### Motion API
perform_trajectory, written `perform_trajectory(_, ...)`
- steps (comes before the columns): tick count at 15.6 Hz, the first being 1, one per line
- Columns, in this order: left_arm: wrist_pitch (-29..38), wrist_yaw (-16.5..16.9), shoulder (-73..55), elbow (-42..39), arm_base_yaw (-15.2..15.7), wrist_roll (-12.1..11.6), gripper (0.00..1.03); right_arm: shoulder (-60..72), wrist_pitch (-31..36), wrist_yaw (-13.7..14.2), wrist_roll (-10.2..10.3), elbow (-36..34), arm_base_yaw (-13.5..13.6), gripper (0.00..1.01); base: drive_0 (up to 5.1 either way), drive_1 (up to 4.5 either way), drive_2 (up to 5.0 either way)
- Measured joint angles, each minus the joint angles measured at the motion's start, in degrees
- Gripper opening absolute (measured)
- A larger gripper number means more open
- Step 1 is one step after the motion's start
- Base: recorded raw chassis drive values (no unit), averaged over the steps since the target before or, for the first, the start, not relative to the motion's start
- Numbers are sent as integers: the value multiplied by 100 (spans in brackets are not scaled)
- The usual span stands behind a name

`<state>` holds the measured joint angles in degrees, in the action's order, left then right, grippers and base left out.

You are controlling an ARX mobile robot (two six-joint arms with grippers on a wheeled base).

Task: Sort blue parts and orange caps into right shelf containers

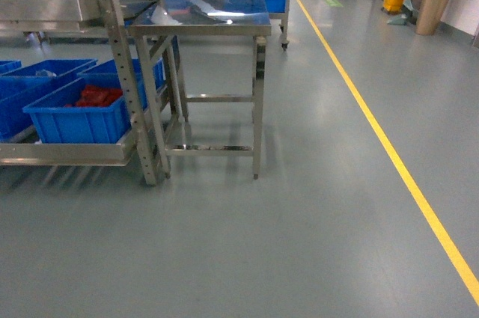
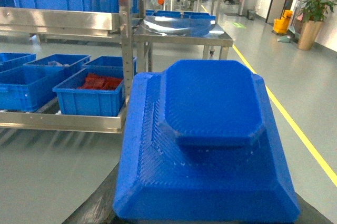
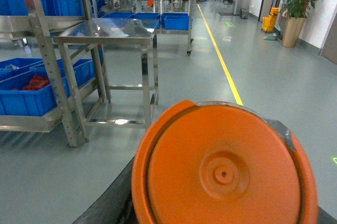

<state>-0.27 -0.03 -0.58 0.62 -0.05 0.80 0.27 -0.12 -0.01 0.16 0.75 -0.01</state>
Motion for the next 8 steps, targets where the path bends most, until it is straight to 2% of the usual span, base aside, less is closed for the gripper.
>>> perform_trajectory(8,-4,0,0,0,0,-2,42,0,-11,0,0,0,0,46,3,431,-424)
